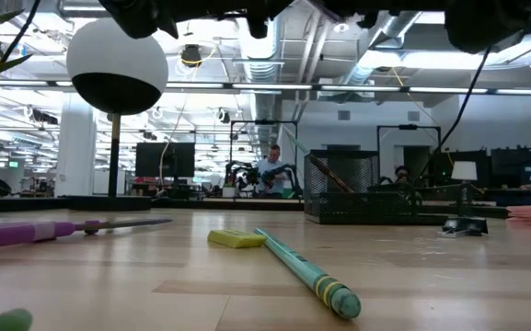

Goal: Pick and place office supplies into organizer
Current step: Put the violet pen into the black desk organizer

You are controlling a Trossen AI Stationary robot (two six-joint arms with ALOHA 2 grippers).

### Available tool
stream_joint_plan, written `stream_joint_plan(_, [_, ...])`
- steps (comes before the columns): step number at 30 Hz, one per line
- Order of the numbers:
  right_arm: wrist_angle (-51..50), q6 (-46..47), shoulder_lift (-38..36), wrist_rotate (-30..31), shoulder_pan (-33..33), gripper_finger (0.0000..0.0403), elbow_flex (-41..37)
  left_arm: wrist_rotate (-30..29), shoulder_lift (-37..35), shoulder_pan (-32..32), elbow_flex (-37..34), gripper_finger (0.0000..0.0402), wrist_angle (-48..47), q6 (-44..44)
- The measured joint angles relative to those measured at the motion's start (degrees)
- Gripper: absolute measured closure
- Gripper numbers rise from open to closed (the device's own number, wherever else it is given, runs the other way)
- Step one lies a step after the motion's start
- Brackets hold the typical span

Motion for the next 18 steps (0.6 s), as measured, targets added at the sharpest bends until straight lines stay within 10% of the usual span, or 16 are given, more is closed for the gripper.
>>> stream_joint_plan(18, [3.1,-2.4,0.0,0.7,0.8,0.0373,0.0,1.9,0.0,0.0,0.0,0.031,2.9,-0.2])
